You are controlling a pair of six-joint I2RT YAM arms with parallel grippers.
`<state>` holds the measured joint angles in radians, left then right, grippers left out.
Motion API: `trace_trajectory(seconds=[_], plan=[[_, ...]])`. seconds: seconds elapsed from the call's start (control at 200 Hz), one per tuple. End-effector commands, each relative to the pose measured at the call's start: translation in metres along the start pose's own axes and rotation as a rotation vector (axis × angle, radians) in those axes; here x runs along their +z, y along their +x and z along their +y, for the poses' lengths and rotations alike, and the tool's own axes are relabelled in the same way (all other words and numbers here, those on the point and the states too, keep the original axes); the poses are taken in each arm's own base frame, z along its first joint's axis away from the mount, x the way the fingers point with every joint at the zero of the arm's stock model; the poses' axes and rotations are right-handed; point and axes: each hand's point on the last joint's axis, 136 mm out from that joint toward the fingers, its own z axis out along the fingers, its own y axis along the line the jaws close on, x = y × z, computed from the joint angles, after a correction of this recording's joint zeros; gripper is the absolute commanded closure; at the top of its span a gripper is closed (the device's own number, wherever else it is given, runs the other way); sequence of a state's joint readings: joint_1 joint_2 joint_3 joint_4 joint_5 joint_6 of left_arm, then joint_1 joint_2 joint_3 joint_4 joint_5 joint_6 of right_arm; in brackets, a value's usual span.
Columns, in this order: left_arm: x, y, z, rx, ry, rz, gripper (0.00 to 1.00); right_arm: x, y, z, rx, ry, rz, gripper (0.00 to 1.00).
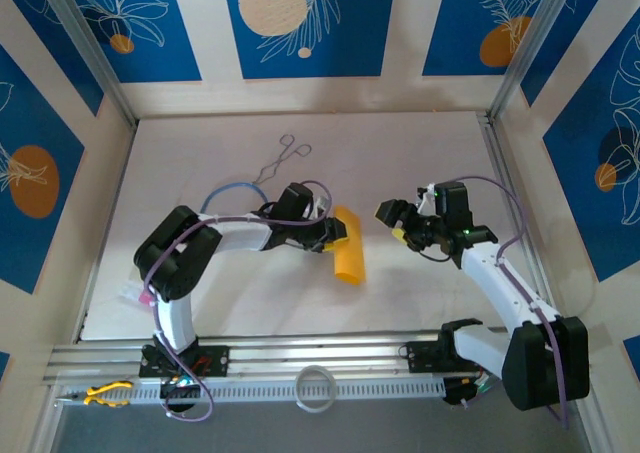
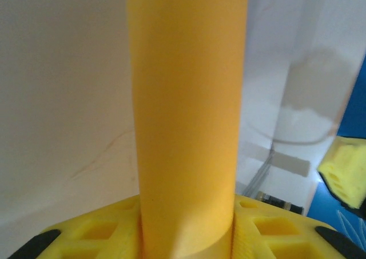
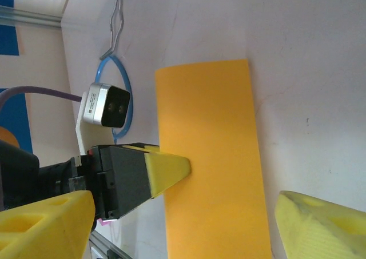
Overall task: Fold a paper plane with a square sheet of paper (pick it up from the middle)
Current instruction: First fold the square sheet of paper in half at the center of the table.
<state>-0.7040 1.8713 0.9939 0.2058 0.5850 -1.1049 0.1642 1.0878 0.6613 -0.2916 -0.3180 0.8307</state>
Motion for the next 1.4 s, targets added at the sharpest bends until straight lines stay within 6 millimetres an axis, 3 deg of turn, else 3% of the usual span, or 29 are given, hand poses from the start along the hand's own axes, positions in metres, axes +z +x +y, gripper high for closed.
trace_trajectory(seconds=[0.0, 0.29, 0.525, 0.83, 1.396], plan=[[-0.003, -0.002, 0.022, 0.024, -0.11, -0.003, 0.61, 0.003, -0.001, 0.008, -0.026, -0.013, 0.011, 0.18], [-0.011, -0.003, 0.052, 0.03, -0.277, -0.018, 0.53, 0.015, 0.004, 0.009, -0.022, 0.008, 0.066, 0.18], [-0.029, -0.007, 0.053, 0.092, -0.377, -0.045, 0.43, 0.023, 0.013, 0.005, -0.021, 0.029, 0.097, 0.17], [-0.043, -0.008, 0.057, 0.123, -0.435, -0.076, 0.43, 0.031, 0.019, 0.005, -0.032, 0.038, 0.135, 0.17], [-0.03, -0.002, 0.072, 0.185, -0.493, 0.046, 0.41, 0.047, 0.028, -0.009, -0.003, 0.09, 0.195, 0.17]])
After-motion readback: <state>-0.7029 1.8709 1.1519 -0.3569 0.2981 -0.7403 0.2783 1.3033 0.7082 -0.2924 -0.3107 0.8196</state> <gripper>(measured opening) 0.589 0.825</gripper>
